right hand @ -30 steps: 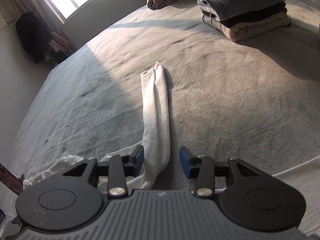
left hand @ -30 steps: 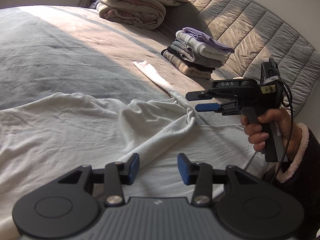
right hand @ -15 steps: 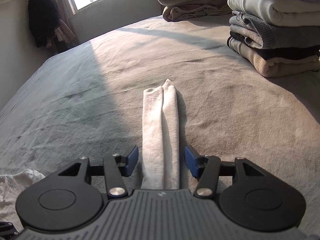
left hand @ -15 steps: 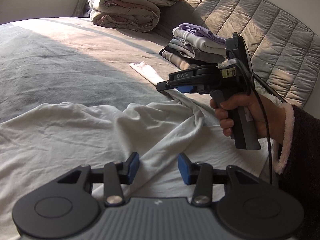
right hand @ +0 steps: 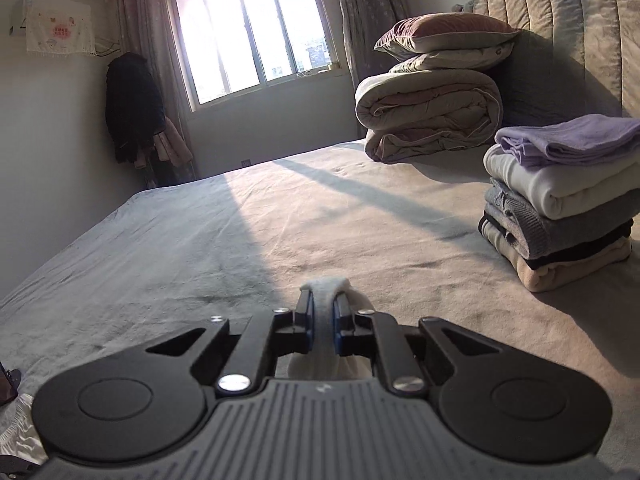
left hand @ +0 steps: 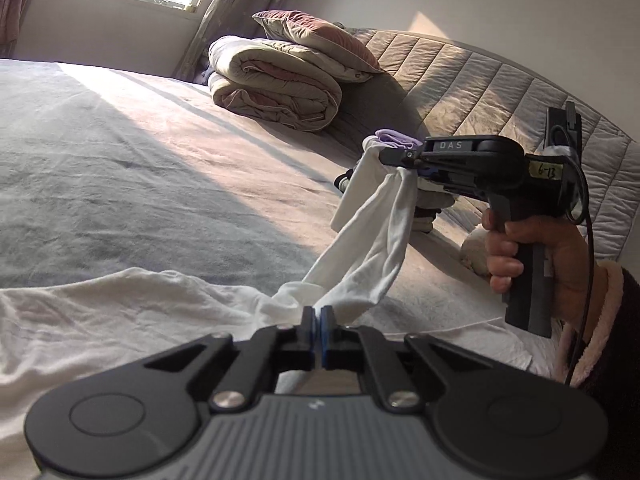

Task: Fold clothes
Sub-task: 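Lift the strip end with the right gripper and fold it over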

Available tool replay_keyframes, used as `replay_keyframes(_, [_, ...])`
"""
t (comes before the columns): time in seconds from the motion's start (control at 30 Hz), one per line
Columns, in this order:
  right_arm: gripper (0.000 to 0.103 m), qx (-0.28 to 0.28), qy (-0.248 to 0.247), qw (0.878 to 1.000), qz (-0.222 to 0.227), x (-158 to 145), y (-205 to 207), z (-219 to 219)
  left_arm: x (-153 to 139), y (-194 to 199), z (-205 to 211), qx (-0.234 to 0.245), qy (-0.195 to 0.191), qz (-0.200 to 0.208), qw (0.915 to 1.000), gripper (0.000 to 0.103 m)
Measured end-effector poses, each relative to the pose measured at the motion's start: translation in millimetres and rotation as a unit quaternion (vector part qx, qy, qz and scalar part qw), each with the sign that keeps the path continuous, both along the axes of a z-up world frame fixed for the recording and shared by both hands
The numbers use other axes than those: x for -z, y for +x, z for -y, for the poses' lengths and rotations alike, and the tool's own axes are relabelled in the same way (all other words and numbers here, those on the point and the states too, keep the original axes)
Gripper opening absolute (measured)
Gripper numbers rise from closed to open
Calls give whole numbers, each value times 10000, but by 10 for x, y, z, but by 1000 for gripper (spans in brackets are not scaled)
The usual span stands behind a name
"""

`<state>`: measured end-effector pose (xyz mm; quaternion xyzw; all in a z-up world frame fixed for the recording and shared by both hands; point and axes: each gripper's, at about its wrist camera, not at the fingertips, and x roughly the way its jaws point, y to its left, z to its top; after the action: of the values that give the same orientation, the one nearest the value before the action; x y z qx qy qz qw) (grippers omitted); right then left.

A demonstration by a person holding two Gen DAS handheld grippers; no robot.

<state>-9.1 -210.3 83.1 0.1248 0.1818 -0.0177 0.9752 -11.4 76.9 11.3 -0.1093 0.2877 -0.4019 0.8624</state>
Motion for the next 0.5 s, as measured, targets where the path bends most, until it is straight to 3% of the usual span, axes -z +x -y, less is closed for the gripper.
replay_keyframes(0.3, [12, 329, -753, 9944, 664, -469, -363, -234, -286, -14, -573, -287, -936, 172, 9950, 2])
replay_keyframes(0.5, [12, 455, -909, 9926, 670, -493, -591, -276, -322, -94, -667, 155, -1199, 72, 9926, 2])
